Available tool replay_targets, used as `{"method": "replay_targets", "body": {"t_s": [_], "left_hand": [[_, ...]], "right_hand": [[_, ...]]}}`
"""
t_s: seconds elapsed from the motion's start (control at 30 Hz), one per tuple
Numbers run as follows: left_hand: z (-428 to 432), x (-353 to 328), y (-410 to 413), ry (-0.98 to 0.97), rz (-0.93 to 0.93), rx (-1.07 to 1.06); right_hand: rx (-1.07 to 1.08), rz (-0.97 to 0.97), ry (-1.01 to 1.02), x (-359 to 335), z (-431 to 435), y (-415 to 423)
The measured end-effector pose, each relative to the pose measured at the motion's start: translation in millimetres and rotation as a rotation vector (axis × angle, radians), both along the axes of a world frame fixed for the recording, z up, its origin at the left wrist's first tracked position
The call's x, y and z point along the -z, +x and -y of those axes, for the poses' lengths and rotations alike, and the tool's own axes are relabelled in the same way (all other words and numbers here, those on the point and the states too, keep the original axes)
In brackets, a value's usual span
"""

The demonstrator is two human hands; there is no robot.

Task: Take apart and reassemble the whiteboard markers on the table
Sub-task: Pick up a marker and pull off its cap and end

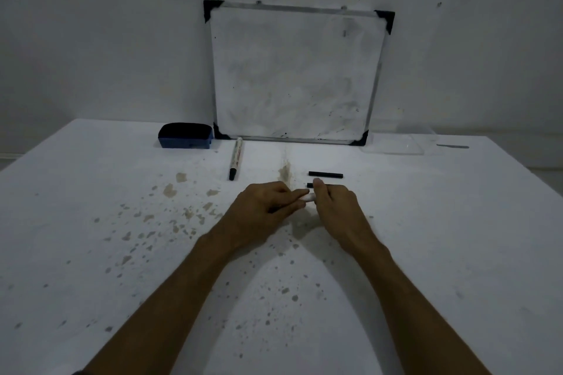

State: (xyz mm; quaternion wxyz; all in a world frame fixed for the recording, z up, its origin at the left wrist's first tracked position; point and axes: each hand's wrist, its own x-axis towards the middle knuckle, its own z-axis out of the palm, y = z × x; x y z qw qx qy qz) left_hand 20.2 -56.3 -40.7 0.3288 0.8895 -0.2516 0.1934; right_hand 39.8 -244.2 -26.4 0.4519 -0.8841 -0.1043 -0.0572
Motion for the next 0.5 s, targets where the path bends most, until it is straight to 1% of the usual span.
{"method": "replay_targets", "body": {"t_s": [0.03, 0.07, 0.1, 0.17, 0.23, 0.27, 0.3, 0.33, 0.37, 0.47, 0.5], "left_hand": [[0.5, -0.2, 0.2, 0.030, 0.017, -0.006], [0.8, -0.6, -0.7, 0.011, -0.017, -0.003], [2.3, -4.4, -3.4, -0.042, -0.103, 0.006], [3.2, -11.2, -6.6, -0.212, -0.381, 0.047], [-4.1, -20.0, -9.2, -0.346, -0.658, 0.117], [-10.0, -24.1, -9.5, -0.400, -0.759, 0.165], [-15.4, -26.2, -8.6, -0.435, -0.814, 0.203], [-18.5, -26.5, -7.9, -0.457, -0.826, 0.205], [-18.6, -25.9, -7.8, -0.458, -0.794, 0.172], [-11.1, -19.6, -7.7, -0.326, -0.590, 0.022], [-9.1, -17.3, -7.1, -0.305, -0.561, 0.006]], "right_hand": [[-0.002, 0.013, -0.011, -0.4, 1.4, 0.1], [-0.010, 0.044, -0.032, 0.1, 2.1, -0.1], [-0.011, 0.077, -0.041, 1.5, 2.1, -0.3], [-0.019, 0.148, -0.026, 5.3, -1.8, -1.9], [-0.061, 0.320, -0.001, 8.3, -5.2, -2.5], [-0.092, 0.404, -0.003, 8.7, -6.7, -3.8], [-0.115, 0.450, 0.004, 9.6, -7.4, -3.4], [-0.120, 0.441, 0.020, 9.7, -8.6, -3.1], [-0.107, 0.404, 0.034, 9.8, -10.4, -3.4], [-0.046, 0.194, -0.009, 10.9, -11.7, -2.9], [-0.043, 0.147, -0.019, 10.9, -9.8, -2.3]]}}
